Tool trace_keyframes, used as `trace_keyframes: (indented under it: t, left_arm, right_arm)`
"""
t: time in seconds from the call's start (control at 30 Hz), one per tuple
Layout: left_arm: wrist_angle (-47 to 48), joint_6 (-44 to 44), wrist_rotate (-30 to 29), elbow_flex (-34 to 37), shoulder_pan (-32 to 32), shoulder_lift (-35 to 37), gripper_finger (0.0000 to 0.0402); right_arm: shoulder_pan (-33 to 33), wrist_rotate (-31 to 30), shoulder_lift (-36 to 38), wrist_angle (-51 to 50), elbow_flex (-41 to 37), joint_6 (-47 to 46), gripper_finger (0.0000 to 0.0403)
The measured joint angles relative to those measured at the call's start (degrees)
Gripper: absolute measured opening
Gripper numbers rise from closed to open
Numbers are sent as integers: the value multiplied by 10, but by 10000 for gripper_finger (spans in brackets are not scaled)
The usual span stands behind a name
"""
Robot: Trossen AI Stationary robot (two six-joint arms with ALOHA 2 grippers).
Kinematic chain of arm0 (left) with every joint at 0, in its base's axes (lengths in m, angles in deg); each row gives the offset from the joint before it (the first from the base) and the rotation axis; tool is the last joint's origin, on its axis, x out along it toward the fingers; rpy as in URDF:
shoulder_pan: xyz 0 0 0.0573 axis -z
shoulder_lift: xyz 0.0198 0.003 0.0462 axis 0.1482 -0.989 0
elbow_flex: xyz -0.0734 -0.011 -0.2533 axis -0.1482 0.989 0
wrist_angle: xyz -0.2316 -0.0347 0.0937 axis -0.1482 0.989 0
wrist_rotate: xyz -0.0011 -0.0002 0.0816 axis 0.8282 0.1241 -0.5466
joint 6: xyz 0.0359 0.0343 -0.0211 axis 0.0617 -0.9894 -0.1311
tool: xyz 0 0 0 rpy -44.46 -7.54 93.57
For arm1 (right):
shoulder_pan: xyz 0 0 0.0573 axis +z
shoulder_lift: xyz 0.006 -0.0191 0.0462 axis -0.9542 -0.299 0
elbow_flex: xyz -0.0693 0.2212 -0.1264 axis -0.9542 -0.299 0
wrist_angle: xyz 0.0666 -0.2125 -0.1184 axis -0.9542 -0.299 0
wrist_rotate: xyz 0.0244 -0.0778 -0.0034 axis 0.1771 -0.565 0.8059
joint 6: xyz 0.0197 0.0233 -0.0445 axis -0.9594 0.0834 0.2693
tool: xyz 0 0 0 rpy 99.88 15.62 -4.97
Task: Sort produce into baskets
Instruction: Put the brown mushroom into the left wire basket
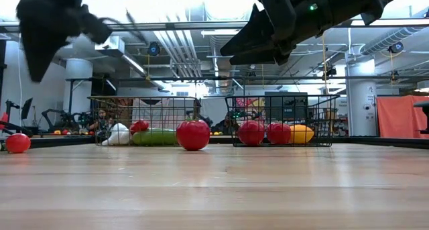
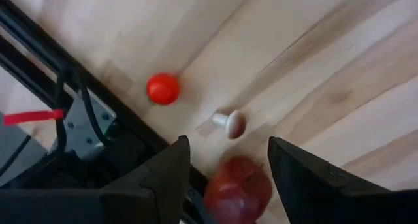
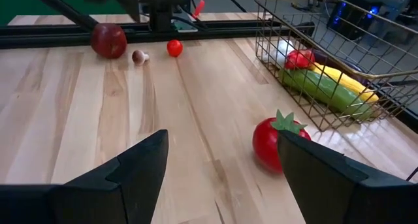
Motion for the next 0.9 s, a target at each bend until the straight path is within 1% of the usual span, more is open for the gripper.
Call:
trace_keyframes:
  t: [0.13, 0.27, 0.4, 0.47, 0.67, 0.9]
  left_arm:
    - [-36, -2, 10, 45, 5, -9, 189]
    - [-102, -1, 32, 85, 4, -10, 189]
    - [-139, 11, 57, 122, 4, -10, 189]
    - [-137, 19, 67, 135, 4, -10, 189]
    - [-146, 29, 84, 163, 4, -10, 189]
    - [-166, 29, 87, 165, 4, -10, 189]
  right_arm:
    - [0, 0, 0, 0, 0, 1, 277]
    - [-1, 0, 0, 0, 0, 1, 278]
    - [-3, 0, 0, 0, 0, 0, 279]
    - [-4, 0, 0, 0, 0, -1, 277]
    - [-5, 0, 0, 0, 0, -1, 275]
    - [-5, 0, 0, 0, 0, -1, 278]
